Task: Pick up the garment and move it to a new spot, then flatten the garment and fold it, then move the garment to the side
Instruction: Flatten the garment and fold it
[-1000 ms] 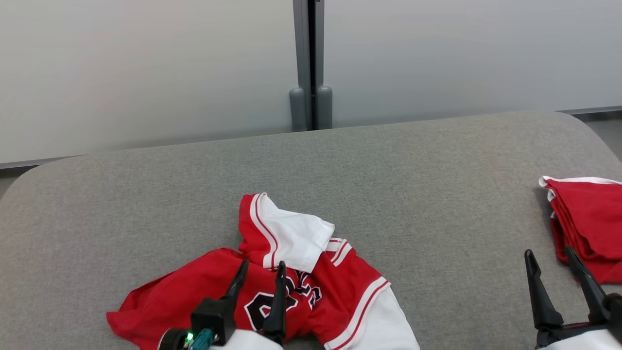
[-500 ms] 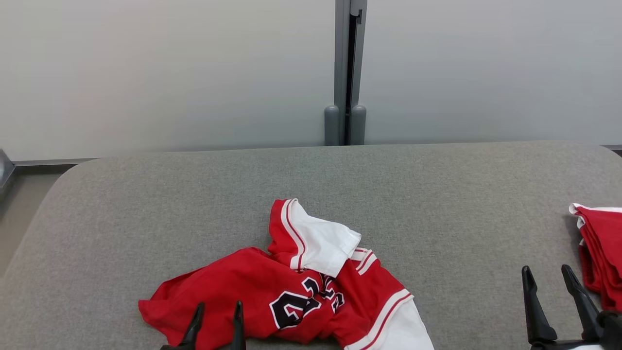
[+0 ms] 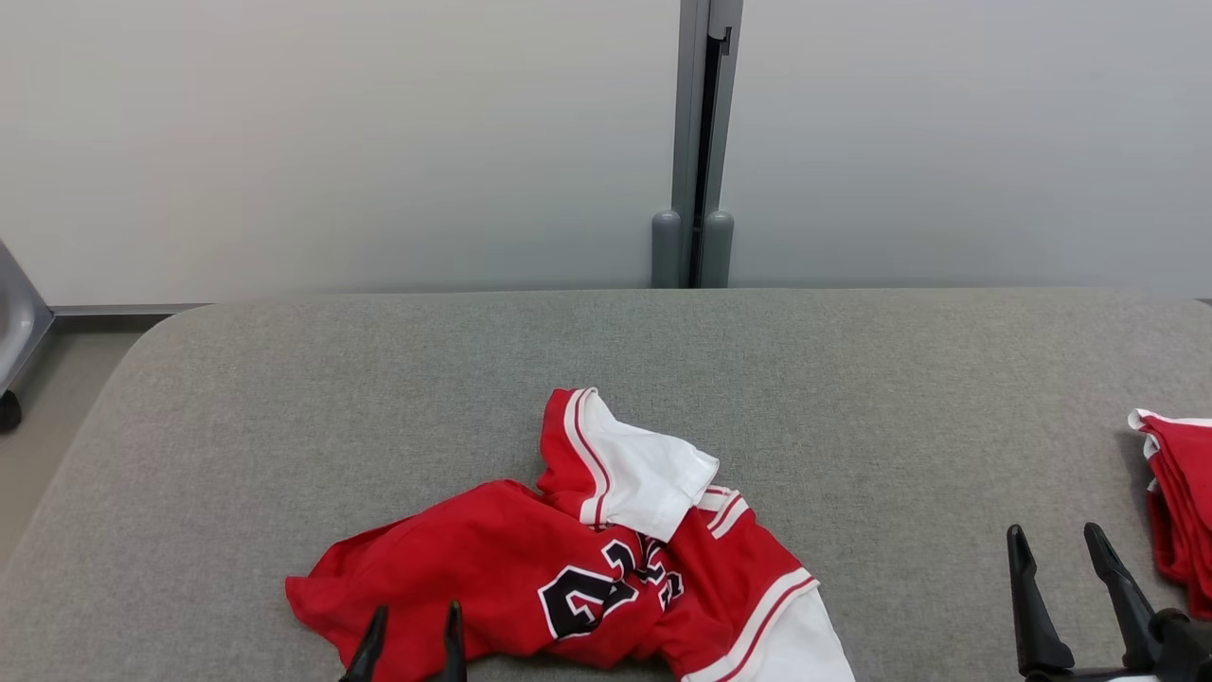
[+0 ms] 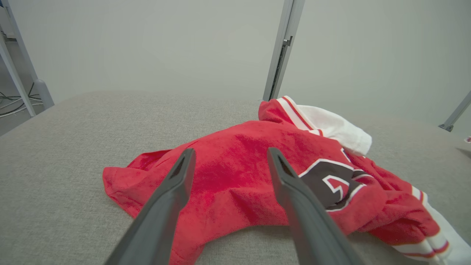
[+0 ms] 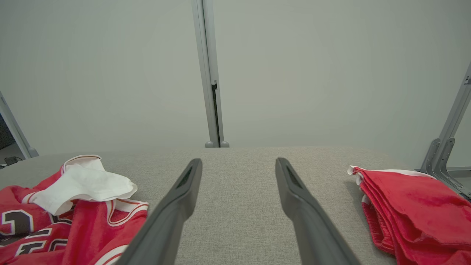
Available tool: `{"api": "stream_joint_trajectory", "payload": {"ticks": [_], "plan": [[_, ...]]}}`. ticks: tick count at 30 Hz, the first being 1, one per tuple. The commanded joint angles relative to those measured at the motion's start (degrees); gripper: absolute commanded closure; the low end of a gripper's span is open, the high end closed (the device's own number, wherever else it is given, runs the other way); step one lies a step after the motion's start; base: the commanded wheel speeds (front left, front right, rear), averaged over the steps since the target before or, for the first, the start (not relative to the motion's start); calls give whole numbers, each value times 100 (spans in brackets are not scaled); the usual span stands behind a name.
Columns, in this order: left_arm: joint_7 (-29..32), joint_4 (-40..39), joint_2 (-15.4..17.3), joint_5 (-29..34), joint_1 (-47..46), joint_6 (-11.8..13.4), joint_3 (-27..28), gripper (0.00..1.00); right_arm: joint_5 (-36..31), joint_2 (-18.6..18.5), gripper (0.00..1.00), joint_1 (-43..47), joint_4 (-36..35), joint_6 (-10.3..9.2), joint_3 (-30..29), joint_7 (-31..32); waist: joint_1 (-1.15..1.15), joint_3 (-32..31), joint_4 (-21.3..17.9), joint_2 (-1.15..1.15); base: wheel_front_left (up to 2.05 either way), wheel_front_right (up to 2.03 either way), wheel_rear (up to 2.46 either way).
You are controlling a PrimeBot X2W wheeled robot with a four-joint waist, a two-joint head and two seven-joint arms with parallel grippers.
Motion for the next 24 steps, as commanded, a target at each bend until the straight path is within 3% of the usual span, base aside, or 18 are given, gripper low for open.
{"api": "stream_joint_trajectory", "payload": {"ticks": [1,11,18,20,21,22,24], "plan": [[-10,61,19,33,21,-53,11,0,-12,-51,0,-28,0,-1,4,-3,0,19,-19,0,0,0,0],[223,511,-14,165,-672,-135,-204,0,89,-156,0,-100,-25,-1,39,-3,0,239,-197,0,0,0,0],[1080,1104,-28,403,-1529,16,-451,0,199,-280,0,-261,-66,-1,135,-3,0,628,-402,0,0,0,0],[1359,1306,-55,377,-1750,-52,-533,0,249,-327,0,-329,-83,-1,164,-3,0,771,-467,0,0,0,0],[1472,1401,-64,374,-1860,-69,-553,45,276,-349,0,-355,-79,-1,173,-3,0,833,-499,0,0,0,0],[1610,1504,-68,359,-1951,-103,-582,100,302,-369,0,-379,-74,-1,185,-3,0,879,-533,0,0,0,0],[1714,1597,-67,312,-2022,-172,-604,100,316,-386,0,-394,-62,-1,193,-3,0,907,-567,0,0,0,0]]}}
